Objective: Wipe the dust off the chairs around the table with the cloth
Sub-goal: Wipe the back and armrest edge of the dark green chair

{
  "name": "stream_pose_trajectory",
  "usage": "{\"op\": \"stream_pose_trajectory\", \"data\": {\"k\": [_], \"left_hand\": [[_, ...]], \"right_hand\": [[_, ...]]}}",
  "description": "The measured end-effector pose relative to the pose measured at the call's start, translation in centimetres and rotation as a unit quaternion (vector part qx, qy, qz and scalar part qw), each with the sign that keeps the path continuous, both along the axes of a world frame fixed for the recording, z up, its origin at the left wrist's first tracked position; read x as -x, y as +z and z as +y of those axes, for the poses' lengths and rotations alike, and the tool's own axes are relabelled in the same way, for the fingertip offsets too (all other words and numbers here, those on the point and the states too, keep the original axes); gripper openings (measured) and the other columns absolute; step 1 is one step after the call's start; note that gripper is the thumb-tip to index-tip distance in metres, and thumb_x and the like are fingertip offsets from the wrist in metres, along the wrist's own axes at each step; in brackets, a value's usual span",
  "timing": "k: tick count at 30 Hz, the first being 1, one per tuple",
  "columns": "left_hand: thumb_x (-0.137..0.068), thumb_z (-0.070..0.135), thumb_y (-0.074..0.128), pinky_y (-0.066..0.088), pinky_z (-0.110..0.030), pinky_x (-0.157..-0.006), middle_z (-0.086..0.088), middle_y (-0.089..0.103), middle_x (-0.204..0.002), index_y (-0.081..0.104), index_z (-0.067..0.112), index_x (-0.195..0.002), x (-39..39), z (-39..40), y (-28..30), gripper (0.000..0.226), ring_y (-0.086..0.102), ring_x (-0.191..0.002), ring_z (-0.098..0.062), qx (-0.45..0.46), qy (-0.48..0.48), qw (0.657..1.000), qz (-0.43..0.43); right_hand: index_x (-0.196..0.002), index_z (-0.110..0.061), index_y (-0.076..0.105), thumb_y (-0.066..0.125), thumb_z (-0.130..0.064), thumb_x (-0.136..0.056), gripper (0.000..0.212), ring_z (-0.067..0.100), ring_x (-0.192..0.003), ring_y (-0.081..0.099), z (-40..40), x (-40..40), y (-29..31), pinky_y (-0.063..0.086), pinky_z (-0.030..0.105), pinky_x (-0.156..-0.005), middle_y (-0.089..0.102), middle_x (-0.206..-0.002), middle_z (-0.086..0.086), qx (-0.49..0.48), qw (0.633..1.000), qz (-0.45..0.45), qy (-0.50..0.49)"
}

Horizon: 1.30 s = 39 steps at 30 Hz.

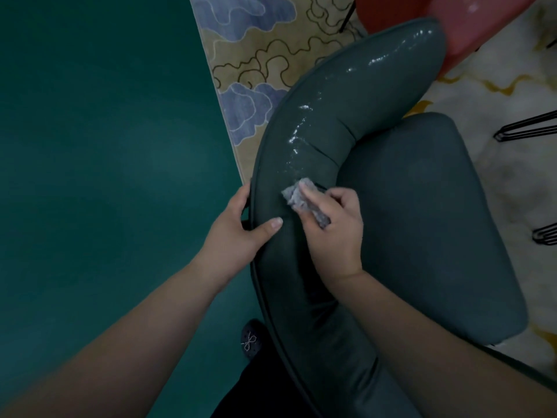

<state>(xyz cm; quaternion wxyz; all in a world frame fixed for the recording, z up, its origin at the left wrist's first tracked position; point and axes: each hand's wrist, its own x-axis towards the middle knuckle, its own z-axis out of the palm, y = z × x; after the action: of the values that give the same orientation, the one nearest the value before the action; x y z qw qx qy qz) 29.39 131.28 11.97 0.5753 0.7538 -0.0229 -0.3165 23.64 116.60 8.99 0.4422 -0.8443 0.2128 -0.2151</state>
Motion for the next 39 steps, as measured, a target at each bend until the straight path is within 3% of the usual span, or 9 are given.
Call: {"op": "stream_pose_trajectory", "data": {"k": [4, 10, 13, 17, 22, 25, 28, 34, 39], "left_hand": [[-0.082, 0.013, 0.072, 0.043, -0.036, -0.106, 0.015, 0.054, -0.135, 0.038, 0.034, -0.144, -1.6, -0.9, -0.3, 0.073, 0.053, -0.121, -0.002, -0.023, -0.009, 1.000, -0.019], [-0.081, 0.007, 0.070, 0.045, -0.024, -0.102, 0.030, 0.057, -0.124, 0.037, 0.040, -0.143, -1.5, -1.2, -0.3, 0.078, 0.055, -0.113, 0.008, -0.060, -0.009, 0.997, -0.038], [-0.083, 0.005, 0.068, 0.045, -0.026, -0.102, 0.027, 0.058, -0.124, 0.035, 0.041, -0.143, -1.5, -1.2, -0.4, 0.078, 0.056, -0.112, 0.006, -0.064, -0.009, 0.998, -0.027], [-0.084, 0.008, 0.068, 0.045, -0.025, -0.103, 0.024, 0.056, -0.129, 0.032, 0.039, -0.146, -1.4, -1.0, -0.4, 0.079, 0.056, -0.114, 0.005, -0.073, -0.014, 0.997, -0.034], [-0.083, 0.007, 0.068, 0.043, -0.015, -0.098, 0.018, 0.057, -0.130, 0.029, 0.035, -0.149, -1.5, -1.1, 0.1, 0.081, 0.055, -0.114, 0.004, -0.083, -0.033, 0.995, -0.052], [-0.083, 0.009, 0.069, 0.040, -0.007, -0.093, 0.018, 0.056, -0.129, 0.029, 0.031, -0.149, -1.7, -1.1, 0.1, 0.080, 0.054, -0.113, 0.005, -0.087, -0.041, 0.994, -0.057], [-0.084, 0.012, 0.069, 0.041, -0.016, -0.100, 0.016, 0.055, -0.134, 0.027, 0.032, -0.150, -1.8, -1.0, 0.0, 0.080, 0.053, -0.116, 0.004, -0.084, -0.051, 0.994, -0.053], [-0.084, 0.015, 0.069, 0.040, -0.028, -0.106, 0.013, 0.051, -0.138, 0.022, 0.032, -0.151, -2.2, -0.8, -0.2, 0.083, 0.051, -0.122, -0.004, -0.090, -0.081, 0.991, -0.049], [-0.088, 0.018, 0.066, 0.038, -0.031, -0.108, 0.010, 0.049, -0.142, 0.019, 0.029, -0.152, -2.3, -0.9, -0.3, 0.080, 0.049, -0.126, -0.006, -0.081, -0.093, 0.991, -0.047]], "right_hand": [[-0.116, -0.020, 0.068, 0.071, -0.006, -0.085, 0.034, -0.001, -0.083, 0.049, -0.9, -4.1, 0.2, 0.039, 0.002, -0.081, 0.042, -0.100, -0.001, -0.121, 0.987, 0.028, -0.105], [-0.105, -0.014, 0.072, 0.071, -0.010, -0.081, 0.025, 0.008, -0.081, 0.048, 0.1, 2.0, 0.2, 0.043, 0.011, -0.076, 0.047, -0.092, 0.006, 0.015, 0.997, -0.003, 0.072], [-0.103, -0.010, 0.073, 0.073, -0.001, -0.079, 0.026, 0.005, -0.079, 0.044, -0.3, -0.5, -0.1, 0.039, 0.007, -0.077, 0.045, -0.094, 0.006, 0.008, 1.000, 0.005, 0.013], [-0.107, -0.018, 0.071, 0.071, -0.007, -0.083, 0.026, 0.001, -0.083, 0.051, -1.2, -4.7, 0.1, 0.040, 0.003, -0.079, 0.044, -0.100, -0.001, -0.124, 0.986, 0.028, -0.110], [-0.100, -0.018, 0.072, 0.074, -0.013, -0.083, 0.018, 0.003, -0.079, 0.053, 0.4, 1.0, 0.3, 0.044, 0.008, -0.075, 0.049, -0.092, 0.000, -0.034, 0.998, 0.046, -0.027], [-0.098, -0.015, 0.073, 0.075, -0.012, -0.082, 0.016, 0.007, -0.079, 0.054, 0.5, -1.1, 0.4, 0.043, 0.005, -0.076, 0.051, -0.094, 0.004, -0.023, 0.995, 0.053, -0.082], [-0.095, -0.014, 0.073, 0.074, -0.009, -0.082, 0.014, 0.001, -0.082, 0.054, 0.6, -3.8, 0.4, 0.041, 0.003, -0.077, 0.051, -0.096, 0.003, -0.062, 0.983, 0.031, -0.168], [-0.092, -0.018, 0.071, 0.076, -0.009, -0.080, 0.015, 0.000, -0.084, 0.056, 1.6, 0.6, 0.3, 0.044, 0.006, -0.078, 0.050, -0.093, -0.005, -0.043, 0.987, 0.071, -0.134], [-0.091, -0.016, 0.072, 0.074, -0.020, -0.084, 0.009, -0.009, -0.084, 0.053, 0.7, -3.2, 0.8, 0.039, 0.000, -0.074, 0.056, -0.097, 0.003, -0.093, 0.970, 0.090, -0.206]]}}
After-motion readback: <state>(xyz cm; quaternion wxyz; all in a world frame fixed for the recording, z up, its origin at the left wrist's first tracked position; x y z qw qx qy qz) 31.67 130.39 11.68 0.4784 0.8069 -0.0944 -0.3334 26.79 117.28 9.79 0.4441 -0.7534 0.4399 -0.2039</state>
